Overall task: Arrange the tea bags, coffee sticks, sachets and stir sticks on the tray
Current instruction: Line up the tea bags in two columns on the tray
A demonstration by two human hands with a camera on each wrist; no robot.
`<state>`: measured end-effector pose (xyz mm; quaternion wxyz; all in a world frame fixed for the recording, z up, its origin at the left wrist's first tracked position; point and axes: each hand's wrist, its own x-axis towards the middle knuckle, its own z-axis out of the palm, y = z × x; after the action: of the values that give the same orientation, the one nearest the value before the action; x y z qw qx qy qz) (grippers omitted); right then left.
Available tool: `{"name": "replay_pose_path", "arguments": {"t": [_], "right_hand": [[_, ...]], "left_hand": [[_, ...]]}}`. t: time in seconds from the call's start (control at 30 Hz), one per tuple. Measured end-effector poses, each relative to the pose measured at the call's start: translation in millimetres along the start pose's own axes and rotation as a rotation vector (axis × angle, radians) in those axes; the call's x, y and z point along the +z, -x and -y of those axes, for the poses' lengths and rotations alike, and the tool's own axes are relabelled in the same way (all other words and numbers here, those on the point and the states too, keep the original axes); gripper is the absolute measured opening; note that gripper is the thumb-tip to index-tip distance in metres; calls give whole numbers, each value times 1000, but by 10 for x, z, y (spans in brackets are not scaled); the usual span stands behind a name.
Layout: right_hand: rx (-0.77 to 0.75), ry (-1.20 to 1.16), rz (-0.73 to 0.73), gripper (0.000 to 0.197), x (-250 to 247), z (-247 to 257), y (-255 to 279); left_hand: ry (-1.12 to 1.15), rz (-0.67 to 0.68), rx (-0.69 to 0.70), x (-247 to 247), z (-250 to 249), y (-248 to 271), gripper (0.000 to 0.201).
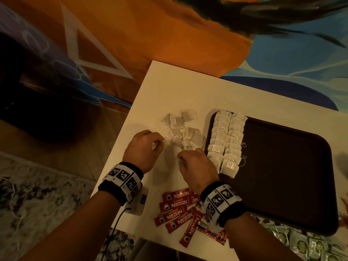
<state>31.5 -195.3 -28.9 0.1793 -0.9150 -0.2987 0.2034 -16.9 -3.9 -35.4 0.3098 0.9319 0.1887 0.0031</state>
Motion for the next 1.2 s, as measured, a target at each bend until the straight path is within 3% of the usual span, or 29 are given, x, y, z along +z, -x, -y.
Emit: {"name": "replay_pose_path", "arguments": {"t": [0.1,0.23,0.43,0.57,0.87,1.03,1.2], "right_hand": [[120,-288,-84,17,-62,-31,-25],[175,-495,-88,20,-131,-60,-52],[156,-631,18,43,-229,-84,-30],[152,-691,21,47,-321,-158,46],[188,-509,-113,23,-706,-656,564],[194,-312,-15,31,-723,-974,959],[233,-327,133,40,-600,-1117,1118]], "left_hand": [[25,8,9,-45,-2,32,8],[42,48,19,-50,-27,66,8],[115,133,48,-56,-159,117,12],[176,214,70,-30,-231,128,11],[196,368,134,54,-694,196,8],[154,507,232,278,-1036,339,9],[69,683,237,549,-1129,372,10]]}}
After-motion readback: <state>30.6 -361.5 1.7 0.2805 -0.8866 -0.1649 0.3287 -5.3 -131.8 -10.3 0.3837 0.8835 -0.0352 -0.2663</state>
